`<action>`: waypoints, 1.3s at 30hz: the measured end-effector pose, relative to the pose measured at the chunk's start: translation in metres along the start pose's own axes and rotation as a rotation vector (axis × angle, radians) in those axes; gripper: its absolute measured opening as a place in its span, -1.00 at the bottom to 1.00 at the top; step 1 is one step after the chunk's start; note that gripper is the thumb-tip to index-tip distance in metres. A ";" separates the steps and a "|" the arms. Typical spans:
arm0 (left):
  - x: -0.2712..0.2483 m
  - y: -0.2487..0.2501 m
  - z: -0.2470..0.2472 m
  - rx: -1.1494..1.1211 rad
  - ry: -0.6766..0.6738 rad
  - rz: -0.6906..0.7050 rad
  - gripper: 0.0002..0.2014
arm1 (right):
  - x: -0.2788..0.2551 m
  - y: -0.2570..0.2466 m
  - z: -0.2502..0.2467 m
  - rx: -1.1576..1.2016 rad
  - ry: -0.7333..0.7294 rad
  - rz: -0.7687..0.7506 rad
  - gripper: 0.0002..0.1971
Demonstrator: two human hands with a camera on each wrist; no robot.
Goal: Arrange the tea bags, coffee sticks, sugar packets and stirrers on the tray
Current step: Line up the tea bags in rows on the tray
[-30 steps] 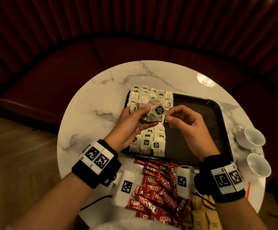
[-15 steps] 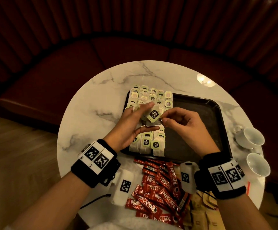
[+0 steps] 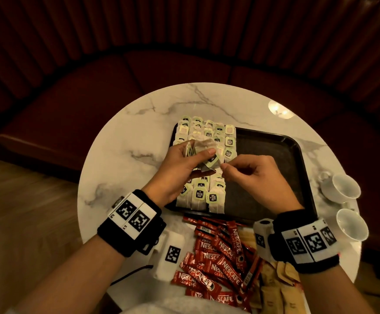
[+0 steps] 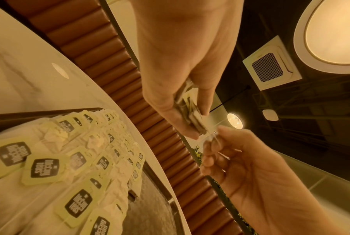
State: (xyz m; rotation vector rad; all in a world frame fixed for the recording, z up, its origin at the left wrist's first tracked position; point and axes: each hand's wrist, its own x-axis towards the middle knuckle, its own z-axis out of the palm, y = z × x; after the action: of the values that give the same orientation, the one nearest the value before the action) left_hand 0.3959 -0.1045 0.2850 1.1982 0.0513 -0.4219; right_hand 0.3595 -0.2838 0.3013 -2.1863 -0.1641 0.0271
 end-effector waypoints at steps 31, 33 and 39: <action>-0.003 -0.001 0.005 0.108 -0.009 0.107 -0.72 | -0.005 -0.002 0.023 0.778 0.210 0.247 -0.81; -0.003 -0.001 0.005 0.118 0.001 0.128 -0.70 | -0.004 -0.002 0.023 0.798 0.199 0.242 -0.80; -0.005 0.002 0.005 0.170 -0.019 0.135 -0.74 | -0.005 -0.005 0.021 0.834 0.241 0.213 -0.80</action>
State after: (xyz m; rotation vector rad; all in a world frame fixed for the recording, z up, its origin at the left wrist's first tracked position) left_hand 0.3915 -0.1073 0.2897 1.3558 -0.0832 -0.3237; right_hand 0.3528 -0.2646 0.2925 -1.3495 0.1926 -0.0425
